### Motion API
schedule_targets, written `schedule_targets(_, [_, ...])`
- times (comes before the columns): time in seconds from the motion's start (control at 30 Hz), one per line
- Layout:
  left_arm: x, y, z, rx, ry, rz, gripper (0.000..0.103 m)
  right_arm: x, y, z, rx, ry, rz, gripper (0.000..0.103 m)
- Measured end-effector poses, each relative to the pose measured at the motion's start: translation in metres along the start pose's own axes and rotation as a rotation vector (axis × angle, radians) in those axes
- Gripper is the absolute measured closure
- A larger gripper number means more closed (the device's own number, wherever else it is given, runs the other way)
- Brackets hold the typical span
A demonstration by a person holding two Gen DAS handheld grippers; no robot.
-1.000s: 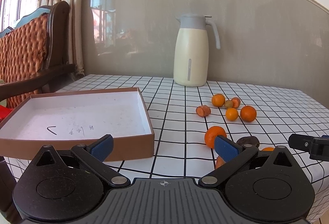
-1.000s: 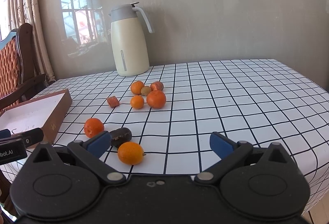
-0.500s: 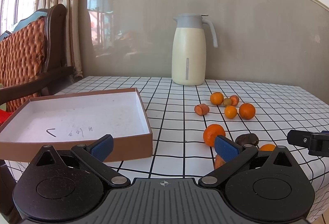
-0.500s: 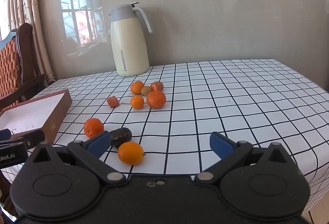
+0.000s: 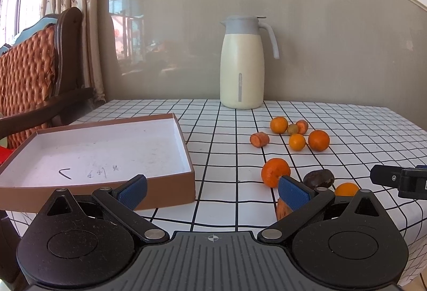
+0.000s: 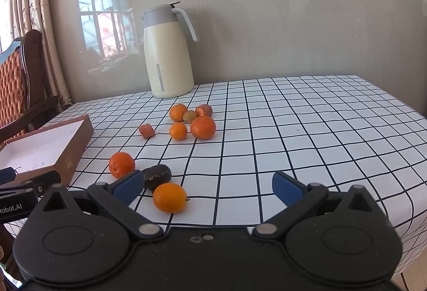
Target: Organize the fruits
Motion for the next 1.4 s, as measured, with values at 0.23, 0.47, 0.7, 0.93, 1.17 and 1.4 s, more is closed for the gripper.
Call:
schedule_targets(0.23, [0.011, -0.002, -0.003, 0.011, 0.059, -0.006, 0.000, -0.003, -0.002, 0.000, 0.018, -0.021, 0.015, 0.006])
schedule_targets(0.47, [0.022, -0.002, -0.007, 0.009, 0.110, -0.025, 0.000, -0.009, -0.001, -0.001, 0.019, -0.056, 0.031, 0.011])
schedule_targets(0.7, [0.027, 0.002, -0.012, -0.025, 0.132, -0.038, 0.000, -0.011, 0.003, -0.003, -0.011, -0.056, 0.064, 0.024])
schedule_targets(0.93, [0.035, 0.007, -0.019, -0.048, 0.146, -0.070, 0.000, -0.013, 0.007, -0.005, -0.023, -0.052, 0.079, 0.029])
schedule_targets(1.17, [0.045, 0.012, -0.026, -0.054, 0.161, -0.090, 0.000, -0.018, 0.015, -0.007, -0.043, -0.064, 0.087, 0.035])
schedule_targets(1.4, [0.053, 0.023, -0.033, -0.090, 0.169, -0.110, 0.026, -0.017, 0.023, -0.006, -0.064, -0.041, 0.099, 0.048])
Point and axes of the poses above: each gripper's, at about its wrist camera, not at the fingertips, and y roughly the way its jaws point, x to its right, z to its top, the point moved 3 cm from there along y, roughly the way its jaws point, and after that the axes turned 6 degrees about -y, right-handed, at the moved point
